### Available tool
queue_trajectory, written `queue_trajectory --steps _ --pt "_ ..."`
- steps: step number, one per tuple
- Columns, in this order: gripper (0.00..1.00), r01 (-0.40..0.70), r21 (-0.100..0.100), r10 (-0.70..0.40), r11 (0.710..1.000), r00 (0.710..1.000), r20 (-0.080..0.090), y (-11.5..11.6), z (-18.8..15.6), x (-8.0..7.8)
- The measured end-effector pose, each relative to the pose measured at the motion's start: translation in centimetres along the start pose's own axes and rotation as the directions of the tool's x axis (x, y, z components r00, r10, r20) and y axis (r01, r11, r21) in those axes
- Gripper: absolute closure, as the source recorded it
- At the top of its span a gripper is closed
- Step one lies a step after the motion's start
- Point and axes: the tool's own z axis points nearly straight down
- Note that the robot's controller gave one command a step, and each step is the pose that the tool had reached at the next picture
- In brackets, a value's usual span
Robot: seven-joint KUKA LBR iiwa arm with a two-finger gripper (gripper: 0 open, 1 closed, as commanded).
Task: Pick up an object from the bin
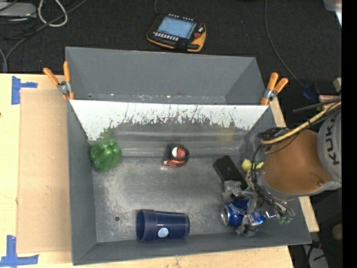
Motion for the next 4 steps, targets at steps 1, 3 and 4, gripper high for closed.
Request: queue_trajectory --steps 1,3,4 --pt "0.0 0.014 -0.002 -0.014 1.0 1.0 -0.009 1.8 -5.3 0.4" --pt "0.0 0.047 -0.001 -0.047 0.999 0.999 0.003 -0.4 0.1 -0.8" --pt "1.0 0.014 -0.002 -0.014 1.0 1.0 0.002 0.4 -0.6 -0.2"
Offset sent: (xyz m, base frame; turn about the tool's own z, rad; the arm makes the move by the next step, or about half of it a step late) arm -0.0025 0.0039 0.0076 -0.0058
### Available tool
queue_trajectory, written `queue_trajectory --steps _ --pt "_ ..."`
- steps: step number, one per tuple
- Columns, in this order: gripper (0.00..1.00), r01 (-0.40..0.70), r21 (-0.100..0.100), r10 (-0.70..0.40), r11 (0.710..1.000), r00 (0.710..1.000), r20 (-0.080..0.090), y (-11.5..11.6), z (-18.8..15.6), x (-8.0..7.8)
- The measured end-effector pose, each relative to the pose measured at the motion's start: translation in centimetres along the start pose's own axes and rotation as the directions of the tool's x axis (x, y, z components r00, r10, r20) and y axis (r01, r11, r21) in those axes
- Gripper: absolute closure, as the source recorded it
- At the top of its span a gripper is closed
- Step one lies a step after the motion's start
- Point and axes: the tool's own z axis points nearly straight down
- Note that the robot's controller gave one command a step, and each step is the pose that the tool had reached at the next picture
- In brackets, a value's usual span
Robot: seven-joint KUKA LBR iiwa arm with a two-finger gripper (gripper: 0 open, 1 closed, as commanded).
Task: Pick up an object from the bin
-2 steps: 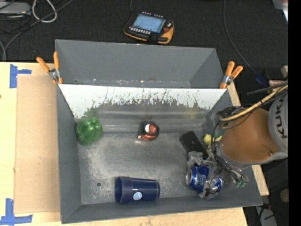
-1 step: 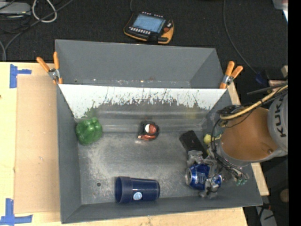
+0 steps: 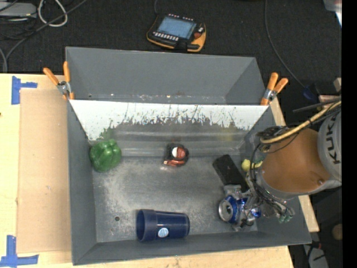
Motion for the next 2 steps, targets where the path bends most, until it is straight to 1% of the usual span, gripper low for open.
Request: queue_trajectory --steps 1,2 --pt "1.0 0.001 0.0 -0.001 1.0 1.0 0.0 0.0 -0.01 0.0" --pt "1.0 0.002 -0.001 -0.002 1.0 1.0 -0.002 0.06 -0.73 0.01"
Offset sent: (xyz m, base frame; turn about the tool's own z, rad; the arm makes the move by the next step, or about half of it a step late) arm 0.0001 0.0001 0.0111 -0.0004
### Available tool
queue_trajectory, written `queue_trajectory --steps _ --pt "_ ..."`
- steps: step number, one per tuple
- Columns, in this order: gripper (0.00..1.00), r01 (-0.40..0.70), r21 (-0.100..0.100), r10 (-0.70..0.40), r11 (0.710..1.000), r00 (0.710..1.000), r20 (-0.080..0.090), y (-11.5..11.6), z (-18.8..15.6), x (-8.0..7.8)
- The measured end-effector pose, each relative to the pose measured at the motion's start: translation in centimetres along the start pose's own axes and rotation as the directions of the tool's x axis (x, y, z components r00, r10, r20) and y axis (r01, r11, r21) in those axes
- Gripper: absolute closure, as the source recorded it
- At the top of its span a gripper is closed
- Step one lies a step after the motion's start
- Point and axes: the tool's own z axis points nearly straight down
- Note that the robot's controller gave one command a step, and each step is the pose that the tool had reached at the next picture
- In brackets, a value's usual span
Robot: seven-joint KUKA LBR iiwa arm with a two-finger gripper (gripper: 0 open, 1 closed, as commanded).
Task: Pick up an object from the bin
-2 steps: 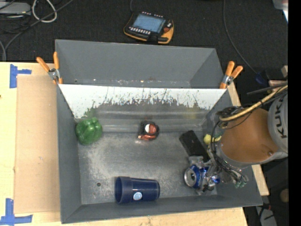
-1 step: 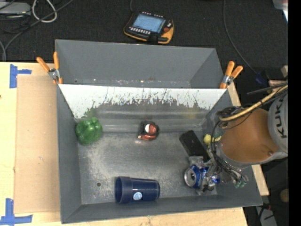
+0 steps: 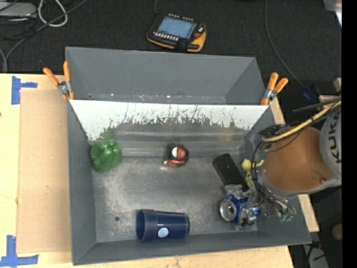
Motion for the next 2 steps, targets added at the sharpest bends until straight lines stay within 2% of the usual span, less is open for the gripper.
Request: queue_trajectory --steps 2 --pt "1.0 -0.001 -0.004 0.001 1.0 1.0 -0.007 0.2 -4.2 0.1"
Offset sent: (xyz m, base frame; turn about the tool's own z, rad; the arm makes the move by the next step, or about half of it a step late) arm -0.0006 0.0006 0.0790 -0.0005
